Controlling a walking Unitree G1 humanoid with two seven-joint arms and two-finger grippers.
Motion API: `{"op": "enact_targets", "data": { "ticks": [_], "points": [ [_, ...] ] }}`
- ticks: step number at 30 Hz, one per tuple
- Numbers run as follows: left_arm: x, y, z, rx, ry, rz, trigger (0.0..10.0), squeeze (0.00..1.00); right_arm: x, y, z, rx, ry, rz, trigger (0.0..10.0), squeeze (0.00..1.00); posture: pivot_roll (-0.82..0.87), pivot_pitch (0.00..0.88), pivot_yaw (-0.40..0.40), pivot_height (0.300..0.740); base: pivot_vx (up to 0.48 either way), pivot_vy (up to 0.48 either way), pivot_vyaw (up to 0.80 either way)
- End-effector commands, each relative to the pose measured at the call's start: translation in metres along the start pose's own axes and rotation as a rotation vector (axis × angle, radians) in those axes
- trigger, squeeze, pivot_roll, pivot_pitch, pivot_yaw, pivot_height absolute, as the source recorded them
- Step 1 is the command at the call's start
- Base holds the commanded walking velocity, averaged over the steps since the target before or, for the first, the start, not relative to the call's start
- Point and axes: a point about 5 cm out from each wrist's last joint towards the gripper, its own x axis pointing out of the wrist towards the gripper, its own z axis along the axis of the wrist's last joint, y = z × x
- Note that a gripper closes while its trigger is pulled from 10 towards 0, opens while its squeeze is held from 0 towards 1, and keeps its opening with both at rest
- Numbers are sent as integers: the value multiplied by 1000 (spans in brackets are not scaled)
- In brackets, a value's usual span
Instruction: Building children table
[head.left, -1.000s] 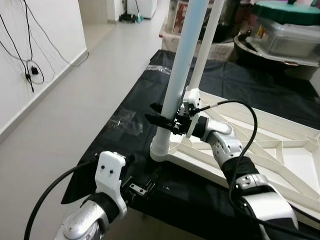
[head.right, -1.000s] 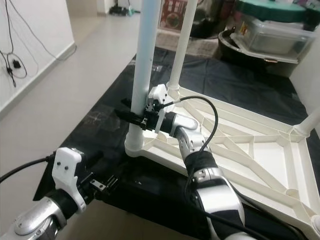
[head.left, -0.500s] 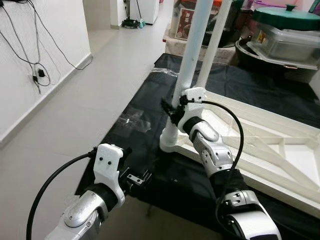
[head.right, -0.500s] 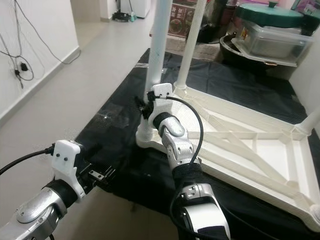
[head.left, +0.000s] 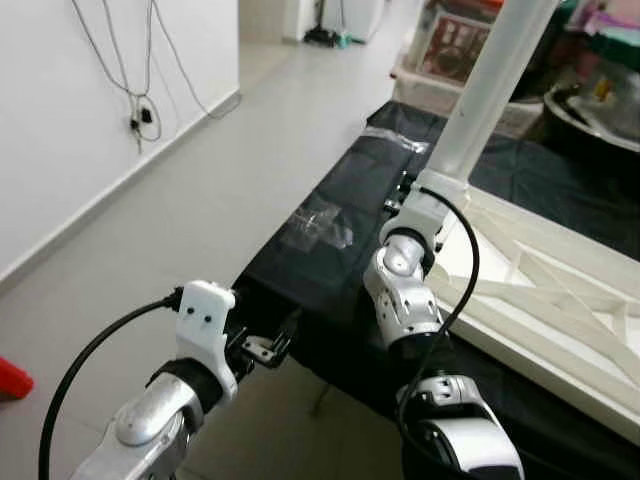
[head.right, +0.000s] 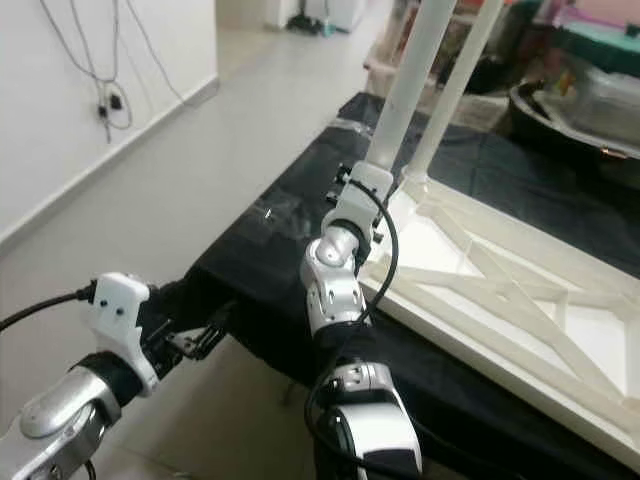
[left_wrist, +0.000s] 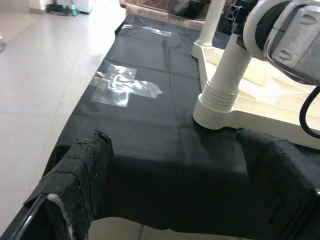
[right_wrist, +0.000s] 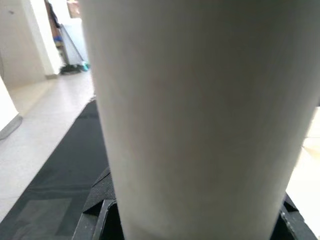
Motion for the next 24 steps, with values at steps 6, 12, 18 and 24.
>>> {"op": "enact_targets", "data": {
  "ticks": [6, 12, 18, 24],
  "points": [
    [0, -4, -3, -2, 11, -24, 10000, 0, -16, 10, -22, 52, 166, -145, 10000, 0, 271, 151, -118, 740, 0, 0, 0],
    [1, -6, -4, -6, 15, -31, 10000, 0, -21, 14, -21, 69, 156, -159, 10000, 0, 275, 156, -118, 740, 0, 0, 0],
    [0, -7, -5, -7, 23, -42, 10000, 0, -23, 9, -23, 87, 153, -185, 10000, 0, 275, 156, -118, 740, 0, 0, 0],
    [-4, -22, -8, -18, 47, -185, 10000, 0, -25, 9, -21, 63, 133, -169, 10000, 0, 274, 163, -112, 740, 0, 0, 0]
  ]
}}
